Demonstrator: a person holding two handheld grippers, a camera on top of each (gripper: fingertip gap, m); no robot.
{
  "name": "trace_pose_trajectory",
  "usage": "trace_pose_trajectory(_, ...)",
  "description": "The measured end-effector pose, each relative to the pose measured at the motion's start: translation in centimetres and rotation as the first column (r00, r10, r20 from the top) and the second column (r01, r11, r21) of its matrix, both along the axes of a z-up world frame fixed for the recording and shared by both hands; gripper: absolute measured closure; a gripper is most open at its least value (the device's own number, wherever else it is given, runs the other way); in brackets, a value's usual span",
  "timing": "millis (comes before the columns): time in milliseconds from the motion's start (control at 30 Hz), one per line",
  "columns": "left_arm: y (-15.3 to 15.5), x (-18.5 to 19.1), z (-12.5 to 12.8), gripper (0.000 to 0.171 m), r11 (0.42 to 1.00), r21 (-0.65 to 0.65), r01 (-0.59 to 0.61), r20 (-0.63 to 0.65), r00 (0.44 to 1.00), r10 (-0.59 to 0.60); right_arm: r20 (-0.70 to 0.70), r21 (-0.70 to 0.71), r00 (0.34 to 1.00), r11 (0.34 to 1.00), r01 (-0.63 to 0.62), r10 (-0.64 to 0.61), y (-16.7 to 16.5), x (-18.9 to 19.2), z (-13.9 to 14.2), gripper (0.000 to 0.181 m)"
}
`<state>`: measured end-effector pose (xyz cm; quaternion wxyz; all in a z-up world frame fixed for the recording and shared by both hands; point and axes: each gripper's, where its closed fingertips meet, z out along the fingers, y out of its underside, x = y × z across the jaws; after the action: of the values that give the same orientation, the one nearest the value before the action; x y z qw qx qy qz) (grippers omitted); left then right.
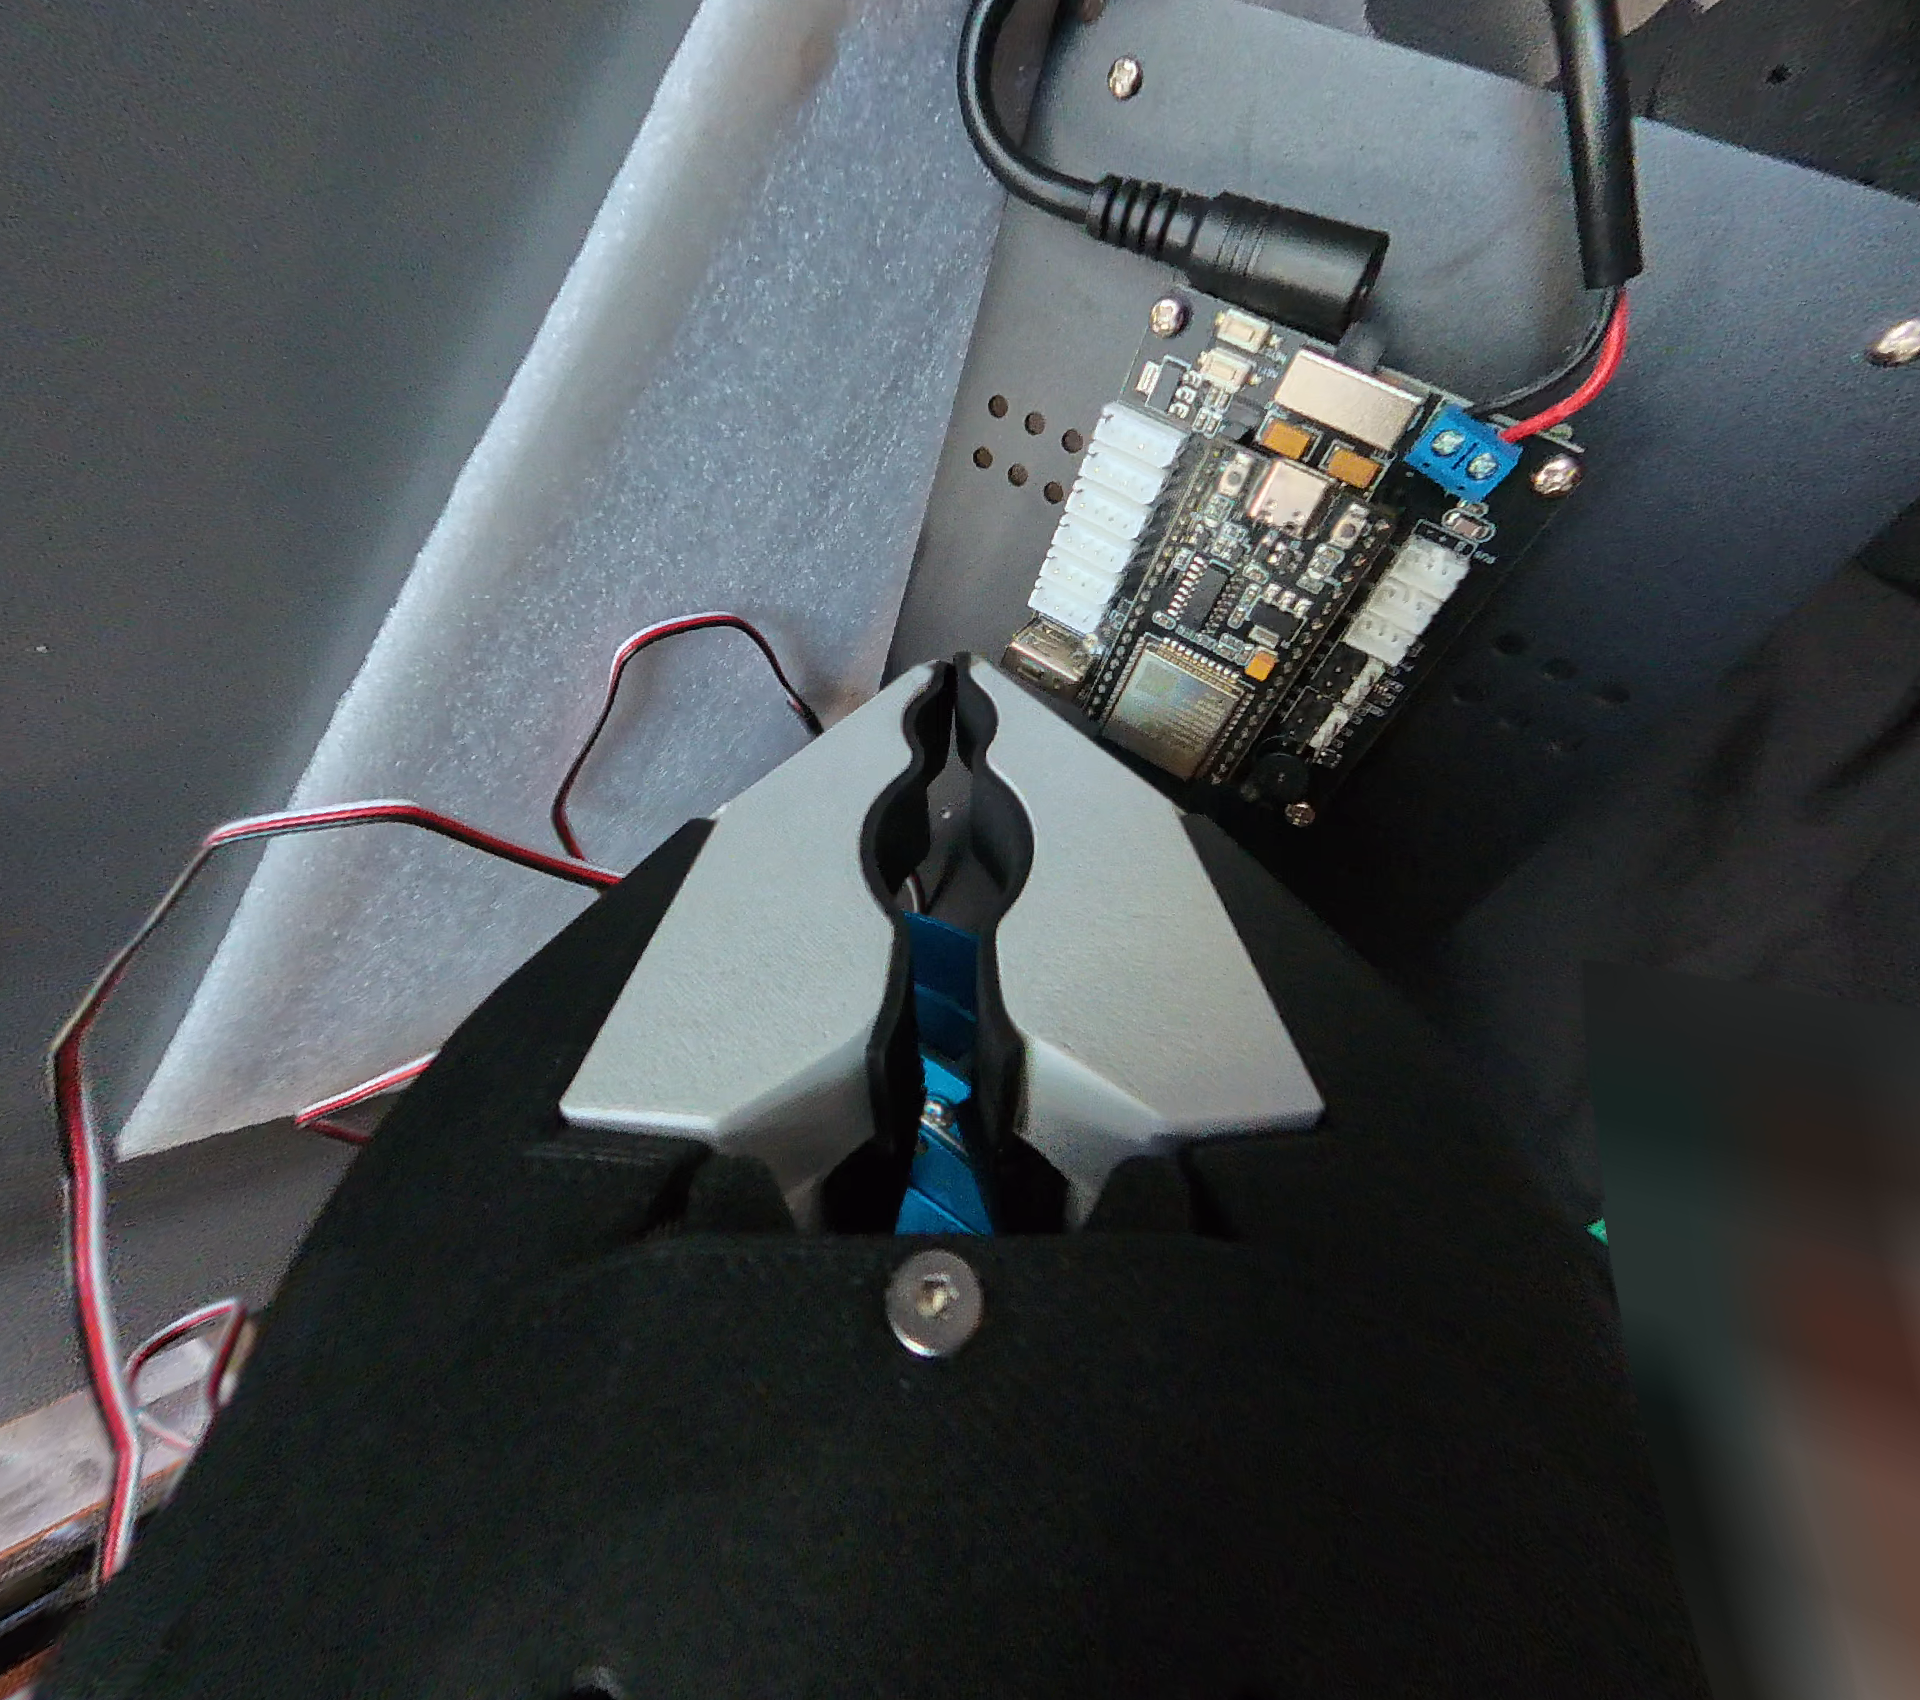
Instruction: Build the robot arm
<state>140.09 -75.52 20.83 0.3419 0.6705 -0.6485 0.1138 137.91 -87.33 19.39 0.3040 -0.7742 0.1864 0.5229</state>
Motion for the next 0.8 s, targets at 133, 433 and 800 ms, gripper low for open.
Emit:
trace_pose_trajectory(133,-0.27,-0.1,0.05,0.171,0.998,-0.039,-0.046,-0.007,0.999,0.045,-0.007,0.001,1.0,1.0,0.005,-0.005,-0.01,0.05,0.03,0.165)
trace_pose_trajectory(433,-0.42,-0.07,0.49,0.171,0.99,-0.079,-0.117,-0.058,0.992,0.112,-0.002,-0.019,1.0,1.0,0.002,-0.002,-0.14,-0.14,-0.07,0.165)
trace_pose_trajectory(800,-0.39,-0.03,0.29,0.171,0.97,-0.107,-0.216,-0.164,0.967,0.197,-0.005,-0.019,1.0,1.0,0.011,-0.012,0.03,-0.43,-0.01,0.165)
